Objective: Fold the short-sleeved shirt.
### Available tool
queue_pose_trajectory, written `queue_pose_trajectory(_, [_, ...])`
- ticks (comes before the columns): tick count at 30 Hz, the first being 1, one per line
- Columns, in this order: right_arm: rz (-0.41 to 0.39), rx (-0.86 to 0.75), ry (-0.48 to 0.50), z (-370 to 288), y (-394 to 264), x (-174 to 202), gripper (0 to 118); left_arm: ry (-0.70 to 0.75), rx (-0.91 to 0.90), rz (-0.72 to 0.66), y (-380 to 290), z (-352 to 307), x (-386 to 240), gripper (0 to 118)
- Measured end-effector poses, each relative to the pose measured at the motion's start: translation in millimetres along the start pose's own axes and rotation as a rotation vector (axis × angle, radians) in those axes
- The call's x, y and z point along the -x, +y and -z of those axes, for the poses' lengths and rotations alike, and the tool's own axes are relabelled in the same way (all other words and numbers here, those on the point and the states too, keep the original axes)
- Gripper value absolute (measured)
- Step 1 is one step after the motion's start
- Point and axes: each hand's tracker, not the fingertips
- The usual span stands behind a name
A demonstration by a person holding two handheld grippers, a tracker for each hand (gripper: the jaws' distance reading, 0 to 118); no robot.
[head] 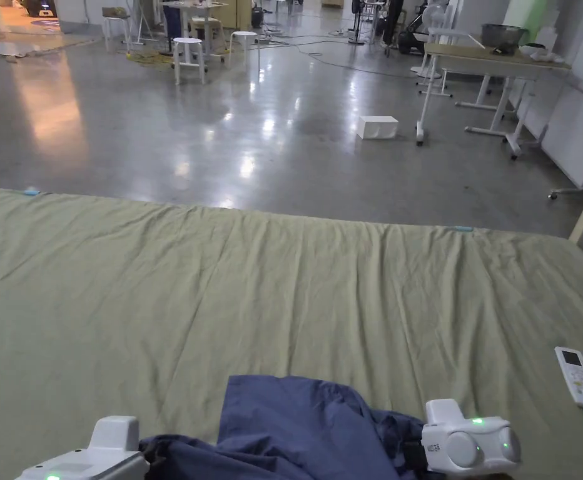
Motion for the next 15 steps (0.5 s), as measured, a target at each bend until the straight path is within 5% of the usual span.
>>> queue_pose_trajectory(1, [0.014, -0.010, -0.042, -3.9, 1.3, -0.4, 37, 0.003, 0.002, -0.006, -0.2, 0.4, 0.5, 7])
queue_pose_trajectory(2, [0.020, -0.025, -0.028, -12.0, 1.6, 1.7, 7, 0.002, 0.003, -0.007, -0.4, 0.6, 0.4, 7])
queue_pose_trajectory(3, [0.023, -0.053, -0.014, -15.5, 0.6, 2.1, 2, 0.004, 0.002, -0.008, -0.6, 0.6, 0.2, 7])
queue_pose_trajectory(8, [-0.055, -0.162, -0.060, -50.2, -3.7, 8.1, 2, 0.006, -0.012, 0.006, 7.2, -9.2, -6.5, 7])
queue_pose_trajectory(15, [-0.047, -0.312, -0.123, -134.4, 9.8, 1.6, 2, 0.035, -0.108, 0.019, 37.3, -45.6, -3.3, 7])
